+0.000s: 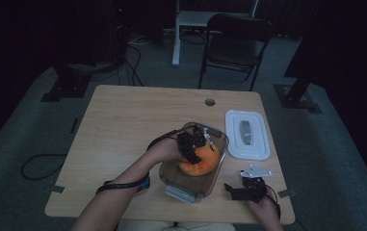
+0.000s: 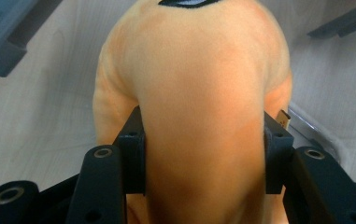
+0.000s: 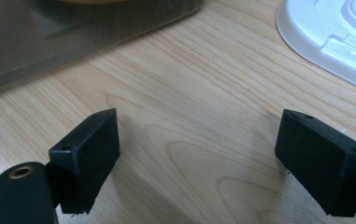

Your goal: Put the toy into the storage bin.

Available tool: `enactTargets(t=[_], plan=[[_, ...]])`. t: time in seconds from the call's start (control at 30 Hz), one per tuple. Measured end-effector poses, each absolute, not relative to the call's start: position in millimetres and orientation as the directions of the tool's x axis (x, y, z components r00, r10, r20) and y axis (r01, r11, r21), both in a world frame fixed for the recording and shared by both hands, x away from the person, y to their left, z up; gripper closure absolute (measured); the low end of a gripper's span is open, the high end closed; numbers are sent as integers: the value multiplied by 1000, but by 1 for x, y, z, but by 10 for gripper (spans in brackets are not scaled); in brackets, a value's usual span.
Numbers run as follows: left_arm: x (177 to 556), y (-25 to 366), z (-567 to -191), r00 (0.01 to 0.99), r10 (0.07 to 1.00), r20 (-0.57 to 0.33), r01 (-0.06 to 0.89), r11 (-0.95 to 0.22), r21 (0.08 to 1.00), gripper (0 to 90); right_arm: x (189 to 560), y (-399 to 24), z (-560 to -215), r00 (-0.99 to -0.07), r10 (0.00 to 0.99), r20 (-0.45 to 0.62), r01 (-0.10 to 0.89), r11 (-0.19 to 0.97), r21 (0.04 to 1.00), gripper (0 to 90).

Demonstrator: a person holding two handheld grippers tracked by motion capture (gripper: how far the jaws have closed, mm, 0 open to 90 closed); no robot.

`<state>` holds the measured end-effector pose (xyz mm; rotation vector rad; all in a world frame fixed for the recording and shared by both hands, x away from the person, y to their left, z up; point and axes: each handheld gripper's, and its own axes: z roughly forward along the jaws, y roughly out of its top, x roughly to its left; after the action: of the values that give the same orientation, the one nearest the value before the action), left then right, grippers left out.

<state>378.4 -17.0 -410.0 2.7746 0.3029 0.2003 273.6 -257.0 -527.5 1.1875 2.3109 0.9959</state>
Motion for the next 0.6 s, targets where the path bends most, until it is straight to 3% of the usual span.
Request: enactTargets(t=[0.1, 0.3, 0.6], plan=[[378, -18, -411, 969, 226, 100, 180, -923, 341, 485, 274, -257, -528, -584, 812, 4, 560, 399, 726, 134], [375, -22, -413, 971, 214, 102, 173, -933, 315, 316, 274, -257, -527, -583, 812, 5, 561, 399, 725, 134], [372, -22, -411, 974, 208, 93, 173, -940, 293, 225, 274, -257, -527, -583, 812, 5, 561, 399, 725, 134]])
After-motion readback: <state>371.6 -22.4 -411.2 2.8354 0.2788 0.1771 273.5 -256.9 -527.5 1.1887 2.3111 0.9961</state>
